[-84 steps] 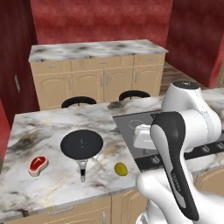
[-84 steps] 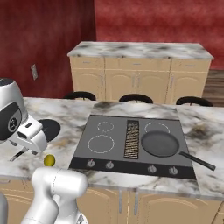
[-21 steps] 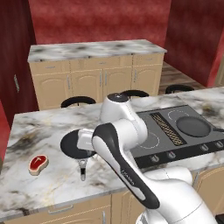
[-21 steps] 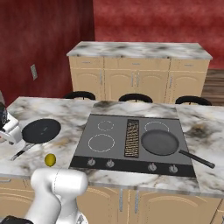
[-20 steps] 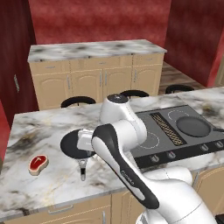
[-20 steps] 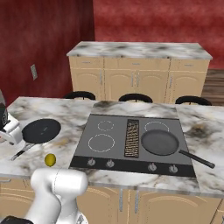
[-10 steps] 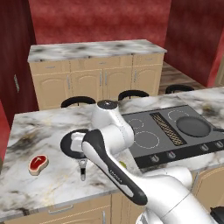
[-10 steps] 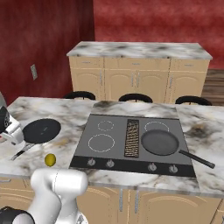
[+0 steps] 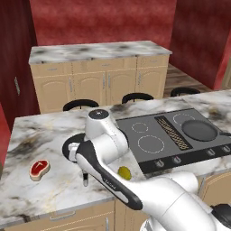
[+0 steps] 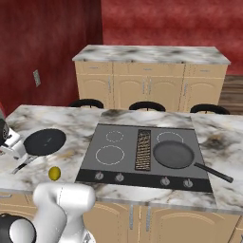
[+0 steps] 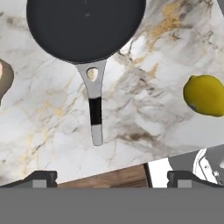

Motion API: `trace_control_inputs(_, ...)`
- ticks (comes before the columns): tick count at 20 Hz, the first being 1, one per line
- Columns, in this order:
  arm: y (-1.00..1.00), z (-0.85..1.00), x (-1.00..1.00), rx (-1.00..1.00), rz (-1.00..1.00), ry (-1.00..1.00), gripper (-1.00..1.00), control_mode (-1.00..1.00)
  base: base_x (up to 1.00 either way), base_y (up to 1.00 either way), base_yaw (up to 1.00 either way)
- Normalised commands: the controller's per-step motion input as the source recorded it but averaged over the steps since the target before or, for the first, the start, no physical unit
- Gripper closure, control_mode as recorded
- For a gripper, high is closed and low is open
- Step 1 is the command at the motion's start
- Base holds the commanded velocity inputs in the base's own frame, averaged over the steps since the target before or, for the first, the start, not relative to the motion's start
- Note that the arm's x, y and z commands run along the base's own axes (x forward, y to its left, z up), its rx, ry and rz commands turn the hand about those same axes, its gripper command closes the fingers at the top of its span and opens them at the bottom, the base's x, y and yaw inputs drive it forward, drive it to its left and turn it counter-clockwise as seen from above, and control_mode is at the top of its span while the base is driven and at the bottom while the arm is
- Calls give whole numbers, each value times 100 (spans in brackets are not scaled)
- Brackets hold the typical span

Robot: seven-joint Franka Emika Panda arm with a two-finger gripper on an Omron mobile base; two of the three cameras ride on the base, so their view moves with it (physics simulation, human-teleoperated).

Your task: Place both pans onto different burners. Then place the lemon and the steak on different pans.

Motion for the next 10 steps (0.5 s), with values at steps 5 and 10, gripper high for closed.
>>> trace_control_inputs(5,0,-8,26,0,0,4,-100,-100,0,0,0)
trace_control_inputs(10,2,-21,16,0,0,0,-100,-100,0,0,0)
